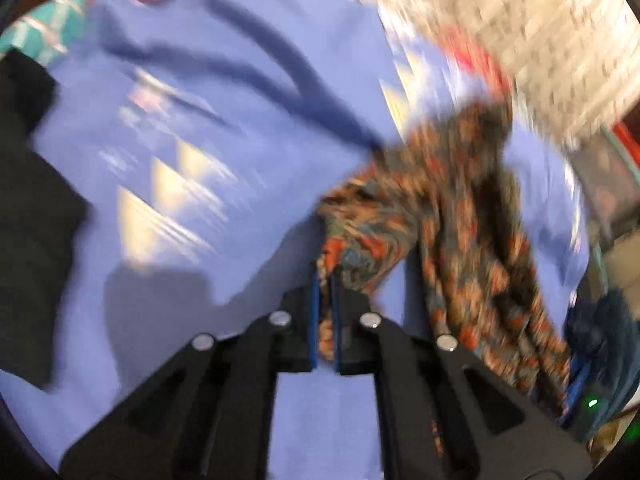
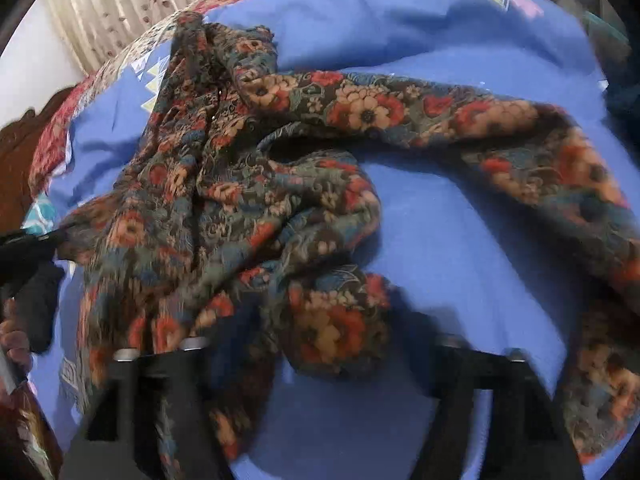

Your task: Fold large clothes

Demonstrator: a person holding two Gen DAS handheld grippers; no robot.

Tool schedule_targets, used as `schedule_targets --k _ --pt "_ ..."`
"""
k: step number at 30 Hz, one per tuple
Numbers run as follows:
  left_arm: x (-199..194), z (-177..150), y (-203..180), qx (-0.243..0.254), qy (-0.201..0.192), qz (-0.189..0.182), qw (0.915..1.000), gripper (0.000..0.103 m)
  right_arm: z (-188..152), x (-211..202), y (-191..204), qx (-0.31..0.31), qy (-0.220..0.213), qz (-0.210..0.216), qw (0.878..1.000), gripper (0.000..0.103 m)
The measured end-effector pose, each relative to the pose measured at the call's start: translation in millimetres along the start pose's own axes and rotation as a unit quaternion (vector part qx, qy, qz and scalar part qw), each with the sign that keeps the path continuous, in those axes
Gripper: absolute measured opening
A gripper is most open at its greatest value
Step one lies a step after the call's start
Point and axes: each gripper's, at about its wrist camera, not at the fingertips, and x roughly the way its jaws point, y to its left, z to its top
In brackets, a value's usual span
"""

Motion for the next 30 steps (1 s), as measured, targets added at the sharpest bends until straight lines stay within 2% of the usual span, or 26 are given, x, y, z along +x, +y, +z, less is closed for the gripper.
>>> schedule_targets --k 1,2,3,4,6,7,9,11,13,14,15,16,19,21,22,24,25,29,30 --pt "-15.8 13.9 13.3 -0.012 -0.017 -0.002 0.9998 0.004 5.1 -10.6 -2.2 0.007 -0.014 0.002 1.000 0.035" --pt "-39.5 31.5 31.1 -0.023 -0.043 0.004 0.9988 0.004 8.5 -28.0 -8.6 0.012 -0.041 -0.014 0.999 0.032" --pt "-64.9 48.1 49.3 -0.029 -0.075 0.027 0.9964 0.004 13.9 -40.3 -17.5 0.016 -0.068 -0.034 0.997 0.032" --pt "-87.1 61.3 67.0 -0.037 -0.103 0.049 0.9928 0.004 21.6 -66.4 -36.1 0.036 -0.114 -0.070 0.990 0.031" --pt "-128.6 86.0 105.3 -0.072 -0.154 0.117 0.9786 0.004 34.3 -86.2 -68.5 0.080 -0.141 -0.110 0.981 0.031" --pt "-140.0 91.2 122.5 -0.095 -0.152 0.138 0.9740 0.004 37.9 -94.3 -82.2 0.093 -0.145 -0.123 0.977 0.031" --pt "-147.7 91.3 146.4 -0.131 -0.126 0.146 0.9724 0.005 39.4 -100.5 -102.2 0.112 -0.124 -0.126 0.978 0.034" --pt "-144.5 74.5 153.2 -0.142 -0.102 0.128 0.9763 0.005 27.4 -101.6 -109.9 0.141 -0.111 -0.090 0.980 0.042" --pt "-131.9 39.9 137.8 -0.128 -0.074 0.089 0.9850 0.005 12.7 -106.4 -108.4 0.149 -0.116 -0.051 0.981 0.048" --pt "-123.3 22.5 127.7 -0.111 -0.053 0.072 0.9897 0.009 1.5 -108.3 -103.5 0.143 -0.116 -0.030 0.982 0.054" --pt "-106.3 -0.6 108.9 -0.090 -0.017 0.052 0.9945 0.013 -6.8 -109.7 -99.6 0.137 -0.114 -0.014 0.984 0.062" --pt "-95.8 -20.0 97.6 -0.080 0.005 0.041 0.9959 0.015 -17.0 -112.6 -96.2 0.133 -0.114 -0.002 0.985 0.065" --pt "-50.0 -82.0 37.5 -0.039 0.101 -0.027 0.9937 0.016 -23.5 -110.6 -90.0 0.120 -0.105 0.018 0.987 0.073" --pt "-23.8 -120.6 -20.1 0.013 0.159 -0.080 0.9839 0.018 -21.3 -103.0 -83.0 0.099 -0.098 0.021 0.990 0.081" --pt "-17.6 -130.0 -37.5 0.030 0.172 -0.092 0.9803 0.020 -20.8 -100.7 -81.5 0.089 -0.096 0.015 0.991 0.083" --pt "0.6 -150.4 -84.7 0.073 0.194 -0.104 0.9729 0.042 -13.6 -93.4 -81.0 0.085 -0.096 0.022 0.992 0.091" --pt "8.3 -151.8 -99.1 0.086 0.193 -0.101 0.9721 0.046 -12.9 -90.4 -81.9 0.085 -0.092 0.026 0.992 0.092" --pt "35.3 -155.9 -131.9 0.094 0.195 -0.097 0.9714 0.047 -8.3 -69.4 -74.2 0.066 -0.078 0.017 0.995 0.100" --pt "42.9 -156.0 -134.4 0.093 0.199 -0.094 0.9710 0.037 -8.4 -63.3 -73.4 0.061 -0.074 0.016 0.995 0.101"
